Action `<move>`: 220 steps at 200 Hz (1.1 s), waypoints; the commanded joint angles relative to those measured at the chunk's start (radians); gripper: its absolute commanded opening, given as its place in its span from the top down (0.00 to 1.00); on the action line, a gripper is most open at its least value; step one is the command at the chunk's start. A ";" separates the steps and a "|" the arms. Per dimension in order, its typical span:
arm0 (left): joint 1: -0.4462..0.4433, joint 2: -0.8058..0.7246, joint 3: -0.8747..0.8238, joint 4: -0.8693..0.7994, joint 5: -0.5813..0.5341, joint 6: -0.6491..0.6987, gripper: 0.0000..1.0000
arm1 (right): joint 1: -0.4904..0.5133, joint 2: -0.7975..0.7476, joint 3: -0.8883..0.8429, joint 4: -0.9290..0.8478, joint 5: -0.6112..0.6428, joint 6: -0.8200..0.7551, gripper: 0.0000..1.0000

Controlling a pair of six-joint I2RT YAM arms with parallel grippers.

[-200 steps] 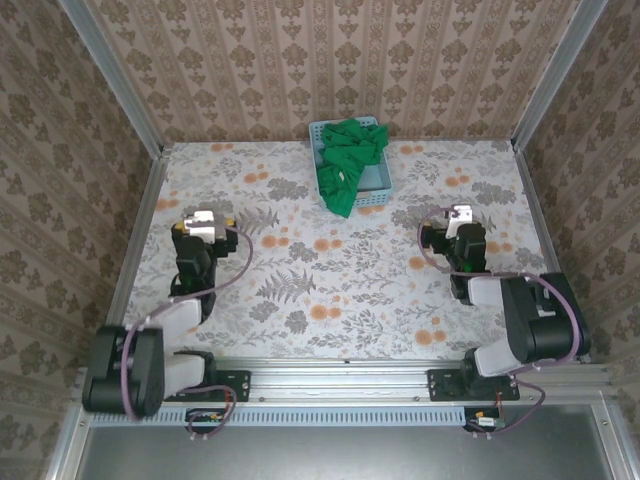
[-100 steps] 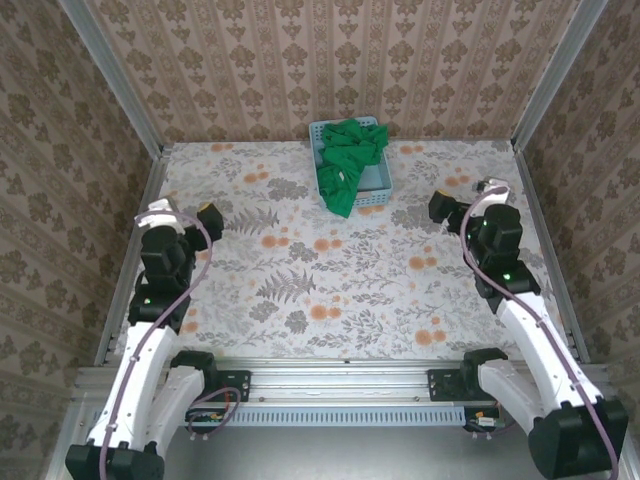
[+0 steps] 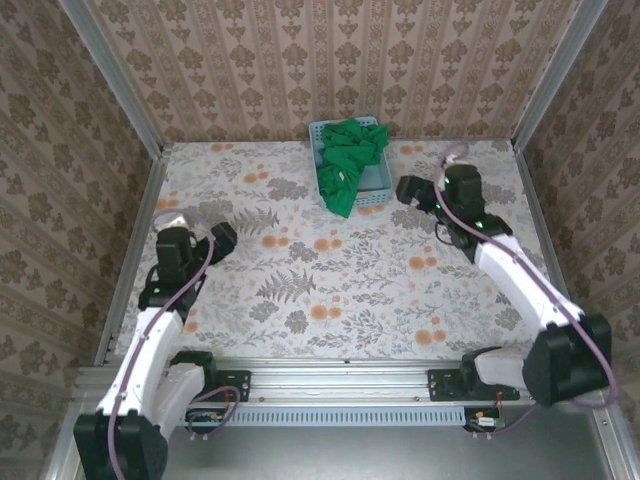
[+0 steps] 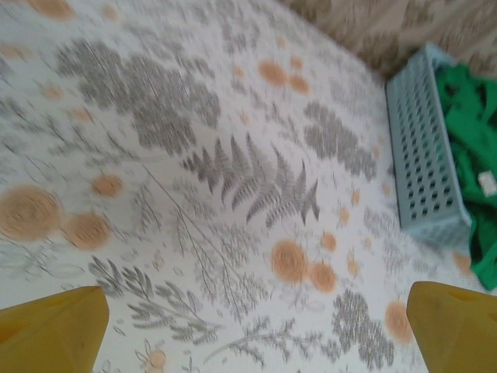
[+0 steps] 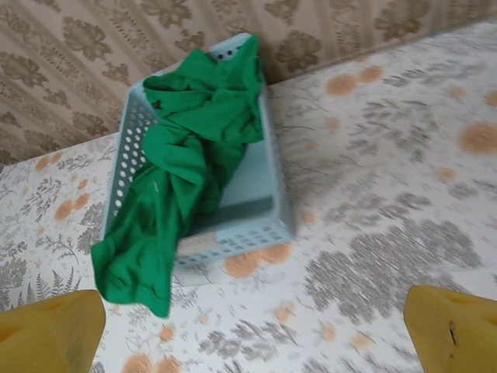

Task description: Fold the inside-out t-shirt

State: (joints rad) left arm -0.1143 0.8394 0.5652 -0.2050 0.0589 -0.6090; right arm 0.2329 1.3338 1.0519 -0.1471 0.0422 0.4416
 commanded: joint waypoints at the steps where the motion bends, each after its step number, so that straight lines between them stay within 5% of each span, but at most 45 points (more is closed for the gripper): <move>1: -0.059 0.026 0.027 0.050 0.024 0.026 0.00 | 0.066 0.173 0.151 -0.080 0.100 -0.050 0.00; 67: -0.176 0.081 0.017 0.076 -0.025 0.067 0.00 | 0.185 0.707 0.684 -0.254 0.233 -0.099 0.00; 187: -0.199 0.086 -0.036 0.136 0.018 0.055 0.00 | 0.207 1.267 1.415 -0.575 0.262 -0.078 0.01; 220: -0.203 0.088 -0.028 0.131 0.015 0.055 0.00 | 0.204 1.367 1.552 -0.643 0.238 -0.049 0.12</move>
State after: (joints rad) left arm -0.3084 0.9215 0.5339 -0.0963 0.0620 -0.5678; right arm 0.4328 2.6362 2.5198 -0.6720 0.2844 0.3622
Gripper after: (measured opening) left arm 0.998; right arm 0.925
